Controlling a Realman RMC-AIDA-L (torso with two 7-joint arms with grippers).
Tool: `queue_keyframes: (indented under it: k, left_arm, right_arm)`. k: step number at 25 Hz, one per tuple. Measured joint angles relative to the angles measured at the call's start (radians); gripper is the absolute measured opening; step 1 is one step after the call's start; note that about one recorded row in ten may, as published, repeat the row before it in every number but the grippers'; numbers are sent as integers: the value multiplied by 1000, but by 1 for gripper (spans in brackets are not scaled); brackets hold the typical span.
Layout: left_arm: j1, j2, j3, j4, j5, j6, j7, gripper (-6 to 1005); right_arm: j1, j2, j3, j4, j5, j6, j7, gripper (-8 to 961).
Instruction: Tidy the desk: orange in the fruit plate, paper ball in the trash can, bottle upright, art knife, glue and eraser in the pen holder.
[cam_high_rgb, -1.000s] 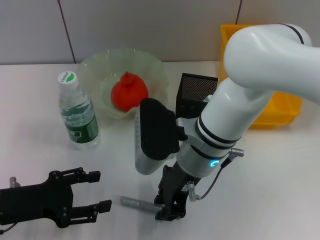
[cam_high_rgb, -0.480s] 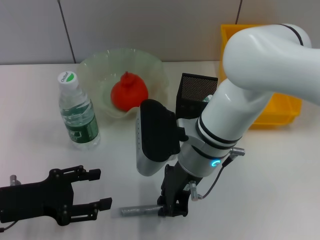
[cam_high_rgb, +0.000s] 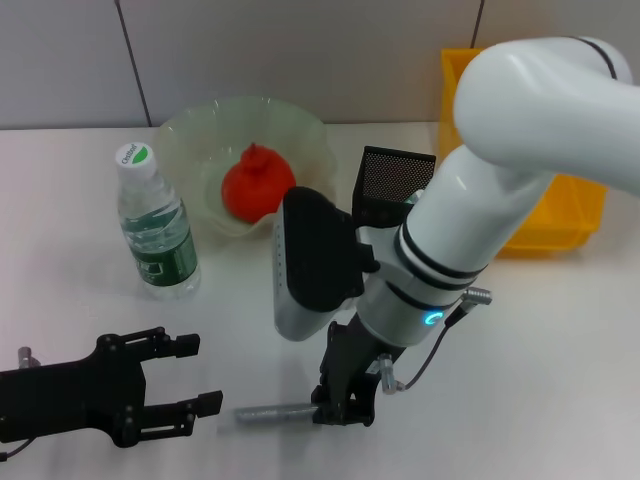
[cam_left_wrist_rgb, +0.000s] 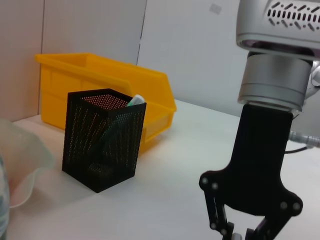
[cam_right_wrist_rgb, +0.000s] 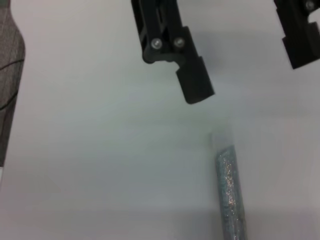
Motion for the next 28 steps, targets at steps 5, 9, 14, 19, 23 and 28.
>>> queue_keyframes:
  k: [5,9,14,19,23,28]
  left_arm:
    - [1,5,-16,0,0,0,0,770]
    - [3,14,-29,0,0,4,0,770]
    - [8,29,-43,0,-1,7,0,770]
    - [7,29,-43,0,0,9,2,770]
    - [5,30,-42,0,1,9,1,770]
    - [3,28,-42,0,4,9,0,770]
  right_arm:
    - [-13,-1,75,-17,-49,-27,-2,144]
    - [-52,-2,183,-69,-116,-59,-9,144]
    - [-125,-5,406,-172,-139,-132,-58,145]
    - [-235,-4,527,-317,-100,-164,-86,145]
    - [-330,-5,605,-389,18,-172,-140,145]
    - [-434,-5,706,-407,180,-176,-238,144]
